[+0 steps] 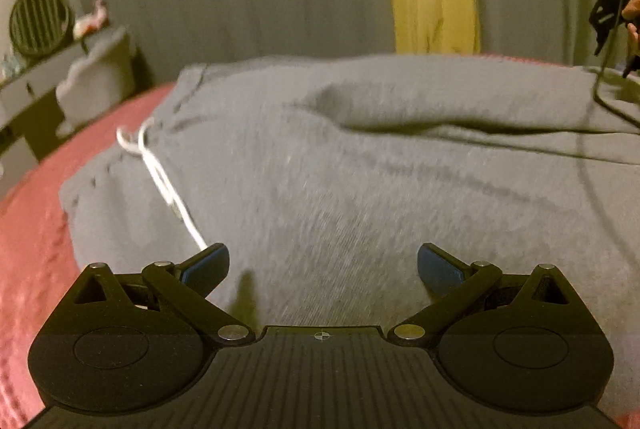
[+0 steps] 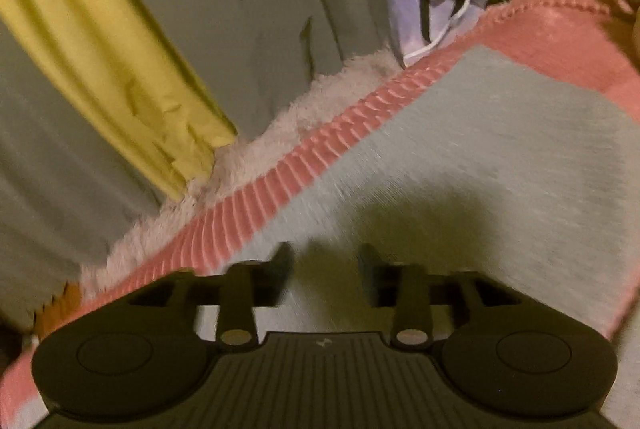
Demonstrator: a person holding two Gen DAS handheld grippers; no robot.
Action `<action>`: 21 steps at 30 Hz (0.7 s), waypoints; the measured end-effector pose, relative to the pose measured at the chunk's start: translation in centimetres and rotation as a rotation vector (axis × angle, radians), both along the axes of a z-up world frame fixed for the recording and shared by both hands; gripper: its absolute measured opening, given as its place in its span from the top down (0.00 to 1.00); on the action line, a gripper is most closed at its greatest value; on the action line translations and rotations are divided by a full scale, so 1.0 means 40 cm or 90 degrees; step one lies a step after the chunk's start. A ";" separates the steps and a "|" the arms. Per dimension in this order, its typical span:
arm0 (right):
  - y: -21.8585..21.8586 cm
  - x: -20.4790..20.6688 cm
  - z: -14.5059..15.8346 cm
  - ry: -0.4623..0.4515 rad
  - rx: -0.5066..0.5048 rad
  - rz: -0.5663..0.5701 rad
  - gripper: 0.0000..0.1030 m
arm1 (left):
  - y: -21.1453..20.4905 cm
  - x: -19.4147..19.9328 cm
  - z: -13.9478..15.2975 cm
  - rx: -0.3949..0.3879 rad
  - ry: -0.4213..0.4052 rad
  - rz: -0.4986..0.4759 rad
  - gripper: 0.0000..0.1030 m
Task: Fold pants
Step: 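Move both grippers over the grey sweatpants on the bed, then grasp a sweatpants leg with the right gripper and lift it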
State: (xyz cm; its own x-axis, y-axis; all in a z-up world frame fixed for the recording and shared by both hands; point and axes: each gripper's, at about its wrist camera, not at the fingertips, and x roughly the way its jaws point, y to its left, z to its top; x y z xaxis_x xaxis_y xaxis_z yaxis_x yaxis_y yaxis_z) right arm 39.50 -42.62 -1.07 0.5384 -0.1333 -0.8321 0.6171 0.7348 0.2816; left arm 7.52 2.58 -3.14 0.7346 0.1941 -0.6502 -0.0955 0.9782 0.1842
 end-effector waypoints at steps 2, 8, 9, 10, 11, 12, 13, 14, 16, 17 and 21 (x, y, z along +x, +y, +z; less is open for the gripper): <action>0.002 0.047 -0.024 0.008 -0.009 -0.007 0.38 | 0.013 0.007 -0.009 -0.030 0.011 0.010 0.00; -0.018 0.123 -0.092 0.047 -0.013 -0.028 0.28 | 0.002 0.006 -0.018 -0.029 0.013 0.007 0.00; -0.022 0.128 -0.093 0.039 -0.001 -0.032 0.24 | 0.002 0.007 -0.016 -0.029 0.013 0.008 0.00; -0.027 0.132 -0.092 0.035 0.011 -0.035 0.19 | 0.000 0.009 -0.015 -0.030 0.014 0.009 0.00; -0.025 0.134 -0.093 0.035 0.012 -0.033 0.18 | 0.000 0.008 -0.013 -0.028 0.014 0.009 0.00; -0.019 0.137 -0.095 0.043 0.000 -0.023 0.18 | -0.001 0.008 -0.014 -0.027 0.013 0.008 0.00; -0.010 0.136 -0.096 0.049 -0.019 -0.014 0.24 | -0.003 0.008 -0.015 -0.025 0.013 0.008 0.00; 0.001 0.135 -0.098 0.058 -0.048 -0.005 0.43 | -0.002 0.008 -0.017 -0.026 0.014 0.008 0.00; 0.010 0.117 -0.096 0.076 -0.103 0.010 0.70 | -0.002 0.009 -0.016 -0.031 0.015 0.010 0.00; 0.002 0.105 -0.093 0.065 -0.091 0.016 0.86 | -0.001 0.011 -0.017 -0.034 0.014 0.010 0.00; -0.036 0.014 -0.035 -0.018 -0.024 0.042 0.97 | 0.001 0.011 -0.017 -0.036 0.013 0.010 0.00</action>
State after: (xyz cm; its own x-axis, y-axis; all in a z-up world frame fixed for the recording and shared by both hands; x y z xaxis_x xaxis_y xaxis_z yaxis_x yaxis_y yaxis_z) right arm 40.08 -44.08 -2.48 0.5704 -0.1284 -0.8113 0.5594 0.7839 0.2693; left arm 7.95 2.61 -3.82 0.7181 0.1686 -0.6752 -0.1078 0.9854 0.1315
